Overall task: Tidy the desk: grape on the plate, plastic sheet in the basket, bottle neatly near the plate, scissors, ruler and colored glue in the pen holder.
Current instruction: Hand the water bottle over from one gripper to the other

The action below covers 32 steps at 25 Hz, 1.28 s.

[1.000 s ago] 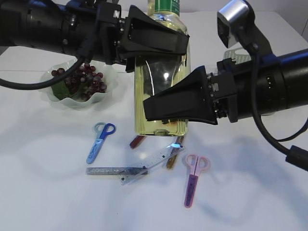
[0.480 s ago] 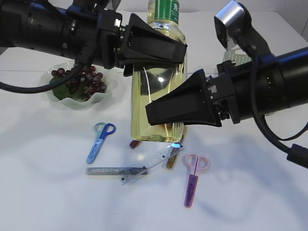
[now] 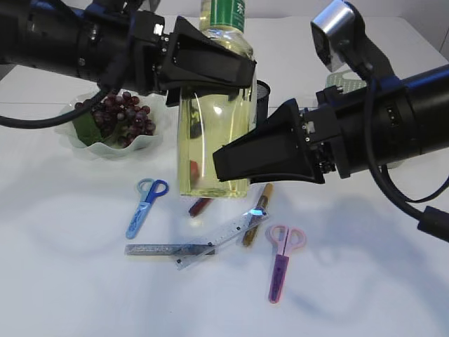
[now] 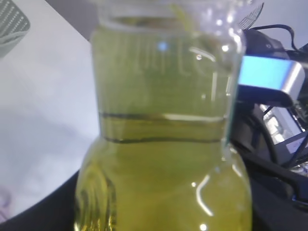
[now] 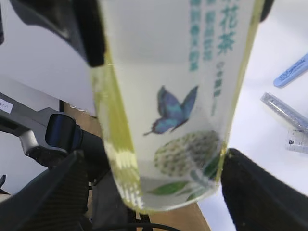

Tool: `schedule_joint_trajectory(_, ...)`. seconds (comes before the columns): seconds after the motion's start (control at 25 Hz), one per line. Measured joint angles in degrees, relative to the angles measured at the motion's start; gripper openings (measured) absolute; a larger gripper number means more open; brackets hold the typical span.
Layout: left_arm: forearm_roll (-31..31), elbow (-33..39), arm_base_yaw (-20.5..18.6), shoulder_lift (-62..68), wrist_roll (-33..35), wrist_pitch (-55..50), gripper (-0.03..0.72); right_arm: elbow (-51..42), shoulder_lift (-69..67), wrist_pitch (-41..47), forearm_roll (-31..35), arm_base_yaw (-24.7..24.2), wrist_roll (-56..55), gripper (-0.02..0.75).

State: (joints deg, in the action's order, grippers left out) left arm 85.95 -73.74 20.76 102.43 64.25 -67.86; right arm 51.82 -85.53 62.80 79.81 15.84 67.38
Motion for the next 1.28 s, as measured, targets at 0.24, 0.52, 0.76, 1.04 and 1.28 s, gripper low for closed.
schedule_joint_trajectory(0.24, -3.7, 0.0, -0.4, -1.2, -0.9, 1.2, 0.447, 0.0, 0.0, 0.1, 0.0, 0.0, -0.1, 0.669)
schedule_joint_trajectory(0.52, -5.9, 0.0, -0.9, -2.0, -1.9, 1.2, 0.446, 0.0, 0.0, -0.4, -1.1, 0.1, -0.8, 0.669)
schedule_joint_trajectory(0.76, -7.1, 0.0, -3.2, -4.4, -3.6, 1.0, 0.446, 0.0, 0.0, -0.9, -3.3, 0.1, -1.7, 0.666)
schedule_joint_trajectory(1.04, -8.9, 0.0, -4.4, -5.0, -5.1, 1.0, 0.446, 0.0, 0.0, -0.9, -12.8, 0.1, -11.2, 0.647)
schedule_joint_trajectory(1.28, -9.0, 0.0, -4.4, -5.0, -5.4, 1.0, 0.446, 2.2, 0.0, -0.8, -26.2, 0.1, -24.0, 0.632)
